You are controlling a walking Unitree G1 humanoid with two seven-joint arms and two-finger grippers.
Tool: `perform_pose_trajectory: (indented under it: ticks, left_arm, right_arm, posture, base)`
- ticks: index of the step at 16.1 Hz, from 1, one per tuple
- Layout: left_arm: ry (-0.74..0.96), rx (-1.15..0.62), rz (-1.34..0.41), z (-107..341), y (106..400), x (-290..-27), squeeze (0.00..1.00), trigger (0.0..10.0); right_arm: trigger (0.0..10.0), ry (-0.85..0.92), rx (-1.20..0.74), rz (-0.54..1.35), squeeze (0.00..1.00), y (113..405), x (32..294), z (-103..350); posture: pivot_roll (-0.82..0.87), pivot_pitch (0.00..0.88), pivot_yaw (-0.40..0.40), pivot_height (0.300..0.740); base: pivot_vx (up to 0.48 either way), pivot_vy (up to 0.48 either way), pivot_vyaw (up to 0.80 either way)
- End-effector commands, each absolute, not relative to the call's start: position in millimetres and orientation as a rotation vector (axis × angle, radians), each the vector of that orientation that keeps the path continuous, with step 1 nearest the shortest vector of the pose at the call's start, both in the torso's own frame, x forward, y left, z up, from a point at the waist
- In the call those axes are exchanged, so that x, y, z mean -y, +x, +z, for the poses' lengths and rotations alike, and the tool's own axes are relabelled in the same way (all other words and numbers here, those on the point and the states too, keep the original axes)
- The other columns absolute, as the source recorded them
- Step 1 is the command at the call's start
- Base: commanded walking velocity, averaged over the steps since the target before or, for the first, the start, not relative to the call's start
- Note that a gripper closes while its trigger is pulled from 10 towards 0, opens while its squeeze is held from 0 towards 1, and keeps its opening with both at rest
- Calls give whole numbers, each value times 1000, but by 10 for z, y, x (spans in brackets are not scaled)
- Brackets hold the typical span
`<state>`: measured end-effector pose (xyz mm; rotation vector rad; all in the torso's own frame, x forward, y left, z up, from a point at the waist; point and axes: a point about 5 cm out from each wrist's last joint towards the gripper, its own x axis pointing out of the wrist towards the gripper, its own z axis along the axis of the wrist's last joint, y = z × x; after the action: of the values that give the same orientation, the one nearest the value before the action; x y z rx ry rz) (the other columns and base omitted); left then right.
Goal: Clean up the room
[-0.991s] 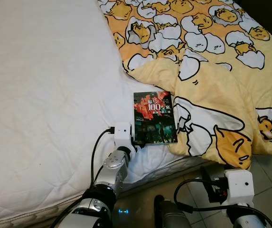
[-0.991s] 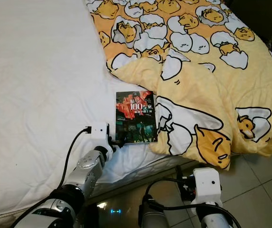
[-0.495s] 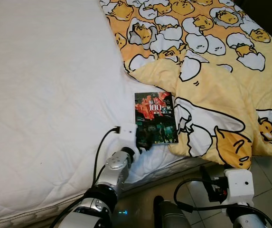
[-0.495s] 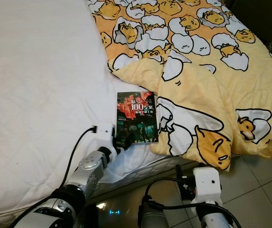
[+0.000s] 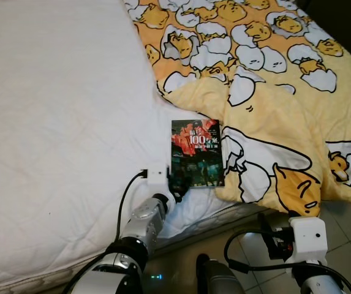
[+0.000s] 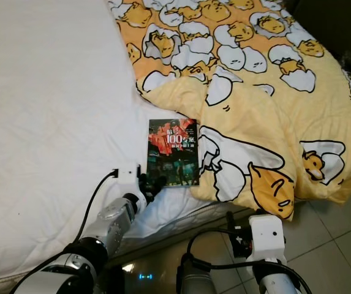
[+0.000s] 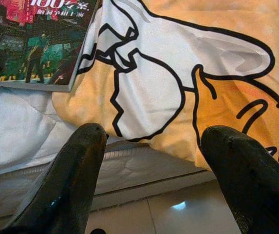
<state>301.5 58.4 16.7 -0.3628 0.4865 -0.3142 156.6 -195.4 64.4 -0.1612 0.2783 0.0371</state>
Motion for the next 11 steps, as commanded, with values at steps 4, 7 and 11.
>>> perform_pose_trajectory:
  ticks: [4, 7, 11]
  left_arm:
    - [-579, -658, -394, 131, 2837, -27, 0, 0]
    - [-660, -635, -387, 183, 2875, -13, 0, 0]
    - [-753, -532, -433, 367, 2990, 41, 0, 0]
  right_arm:
    - [10000, -173, -307, 40, 0, 1522, 2001, 602]
    - [10000, -176, -307, 45, 0, 1532, 2005, 602]
    - [10000, -181, -294, 50, 0, 1658, 2021, 585]
  posture:
    - [-327, 196, -68, 740]
    - [-325, 186, -73, 740]
    - [-319, 154, -69, 740]
  base:
    - [0, 0, 0]
    - [0, 0, 0]
    - [0, 0, 0]
